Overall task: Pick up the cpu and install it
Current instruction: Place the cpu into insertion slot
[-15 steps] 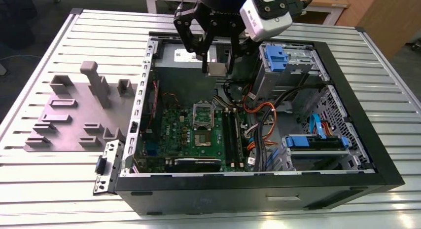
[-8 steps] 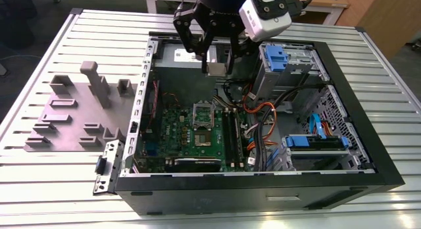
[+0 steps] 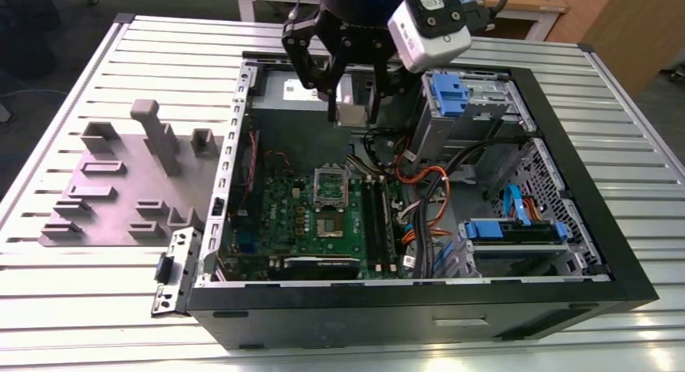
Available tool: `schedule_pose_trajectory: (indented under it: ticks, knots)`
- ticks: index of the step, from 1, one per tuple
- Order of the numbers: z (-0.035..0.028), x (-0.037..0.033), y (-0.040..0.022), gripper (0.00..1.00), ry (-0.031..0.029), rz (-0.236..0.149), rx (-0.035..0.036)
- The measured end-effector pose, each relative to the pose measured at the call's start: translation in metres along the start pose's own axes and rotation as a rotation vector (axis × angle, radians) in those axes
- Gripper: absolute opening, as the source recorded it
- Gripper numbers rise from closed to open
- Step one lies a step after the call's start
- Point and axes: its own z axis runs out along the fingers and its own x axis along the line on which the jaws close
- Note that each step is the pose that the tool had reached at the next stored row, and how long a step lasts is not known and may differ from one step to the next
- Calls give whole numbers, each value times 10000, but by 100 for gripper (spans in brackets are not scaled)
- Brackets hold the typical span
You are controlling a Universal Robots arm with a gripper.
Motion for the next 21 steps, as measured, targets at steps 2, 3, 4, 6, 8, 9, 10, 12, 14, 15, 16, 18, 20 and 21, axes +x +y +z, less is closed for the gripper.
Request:
schedule_pose_trajectory:
  ticks: [2, 3, 4, 6, 8, 9, 10, 12, 14, 15, 16, 18, 20, 21]
  knots:
    - [19, 0, 0, 47, 1, 0, 0]
    - [29, 0, 0, 47, 0, 0, 0]
    - [40, 1, 0, 47, 1, 0, 1]
    - [61, 1, 0, 47, 0, 0, 1]
    - [83, 1, 0, 47, 0, 0, 0]
    - [95, 1, 0, 47, 0, 0, 0]
    - [106, 1, 0, 47, 0, 0, 0]
    - [129, 1, 0, 47, 0, 0, 0]
    - [150, 2, 0, 47, 0, 0, 0]
    - [158, 2, 0, 47, 0, 0, 0]
    - [164, 2, 0, 47, 1, 1, 1]
    - [171, 2, 0, 47, 2, 0, 2]
    - [173, 2, 0, 47, 2, 0, 2]
    - [177, 2, 0, 47, 1, 0, 0]
